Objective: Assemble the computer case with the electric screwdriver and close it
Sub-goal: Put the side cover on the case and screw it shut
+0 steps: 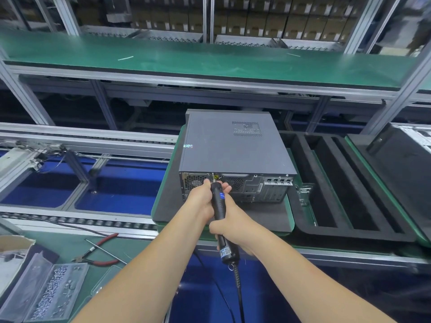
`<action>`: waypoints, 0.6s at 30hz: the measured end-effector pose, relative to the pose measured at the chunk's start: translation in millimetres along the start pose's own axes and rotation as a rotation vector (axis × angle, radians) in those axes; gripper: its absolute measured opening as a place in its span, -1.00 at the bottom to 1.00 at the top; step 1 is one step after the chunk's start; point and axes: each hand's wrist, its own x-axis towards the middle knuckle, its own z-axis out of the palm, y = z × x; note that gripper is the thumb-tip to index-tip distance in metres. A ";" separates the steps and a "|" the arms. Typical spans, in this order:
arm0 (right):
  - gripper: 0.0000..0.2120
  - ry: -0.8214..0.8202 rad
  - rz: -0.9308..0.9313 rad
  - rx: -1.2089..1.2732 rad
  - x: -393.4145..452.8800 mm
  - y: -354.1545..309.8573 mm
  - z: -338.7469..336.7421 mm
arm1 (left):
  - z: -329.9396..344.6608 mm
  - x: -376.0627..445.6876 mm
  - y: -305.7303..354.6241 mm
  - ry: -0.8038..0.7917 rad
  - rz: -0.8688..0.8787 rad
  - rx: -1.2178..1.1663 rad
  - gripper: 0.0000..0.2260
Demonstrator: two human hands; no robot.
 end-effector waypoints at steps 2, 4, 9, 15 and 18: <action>-0.13 0.004 -0.012 -0.005 0.9 -1.1 -0.7 | -0.2 2.2 -0.7 0.000 0.002 -0.002 -0.53; -0.16 0.016 -0.029 -0.012 2.3 -2.1 -1.2 | 0.3 2.8 -0.6 -0.008 0.016 -0.010 -0.54; -0.13 0.030 0.011 -0.003 2.8 1.4 1.7 | -3.6 4.5 1.1 0.010 0.027 0.053 -0.71; -0.32 0.061 0.081 0.037 5.4 21.8 -2.6 | -8.7 19.8 5.3 0.048 0.063 0.103 -0.88; -0.37 0.061 0.081 0.047 6.7 27.7 -3.3 | -11.3 27.8 3.4 0.063 0.109 0.141 -0.86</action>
